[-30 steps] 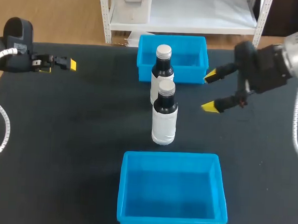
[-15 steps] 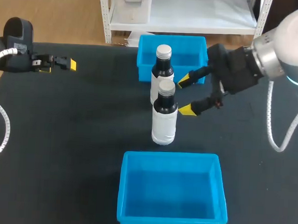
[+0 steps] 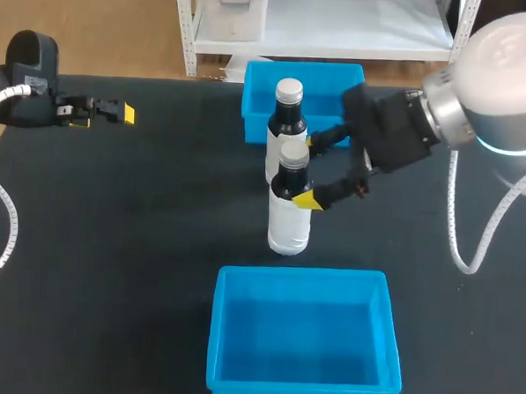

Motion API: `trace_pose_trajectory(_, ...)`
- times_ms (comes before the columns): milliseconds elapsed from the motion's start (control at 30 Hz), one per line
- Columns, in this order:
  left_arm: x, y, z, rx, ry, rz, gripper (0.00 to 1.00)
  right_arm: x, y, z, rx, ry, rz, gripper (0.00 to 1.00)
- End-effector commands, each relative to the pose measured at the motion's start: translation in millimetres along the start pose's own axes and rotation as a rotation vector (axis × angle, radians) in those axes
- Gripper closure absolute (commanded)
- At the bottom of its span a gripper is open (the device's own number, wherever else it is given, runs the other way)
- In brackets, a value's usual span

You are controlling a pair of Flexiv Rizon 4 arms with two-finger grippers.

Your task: Pick up the bottle, and place it in the far bin if it is heavy, or in the near bin if it is light.

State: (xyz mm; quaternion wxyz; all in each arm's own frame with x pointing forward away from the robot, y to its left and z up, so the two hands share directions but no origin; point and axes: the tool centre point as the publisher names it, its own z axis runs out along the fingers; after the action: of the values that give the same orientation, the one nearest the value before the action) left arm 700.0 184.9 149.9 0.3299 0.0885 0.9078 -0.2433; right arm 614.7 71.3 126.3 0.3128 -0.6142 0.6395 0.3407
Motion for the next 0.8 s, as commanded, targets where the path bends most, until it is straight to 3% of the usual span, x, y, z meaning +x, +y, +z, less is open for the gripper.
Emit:
trace_pose_trajectory(33,0.0,0.0,0.0,0.0,0.0,0.0,0.0,-0.9,-6.0,8.1,-0.006,-0.012,0.001,0.0)
trace_pose_trajectory(733,0.0,0.0,0.0,0.0,0.0,0.0,0.0,-0.1,-11.1,15.0,-0.009,-0.038,0.029,0.0)
trace_pose_trajectory(800,0.0,0.0,0.0,0.0,0.0,0.0,0.0,-0.7,-11.1,15.2,-0.008,-0.04,0.029,0.06)
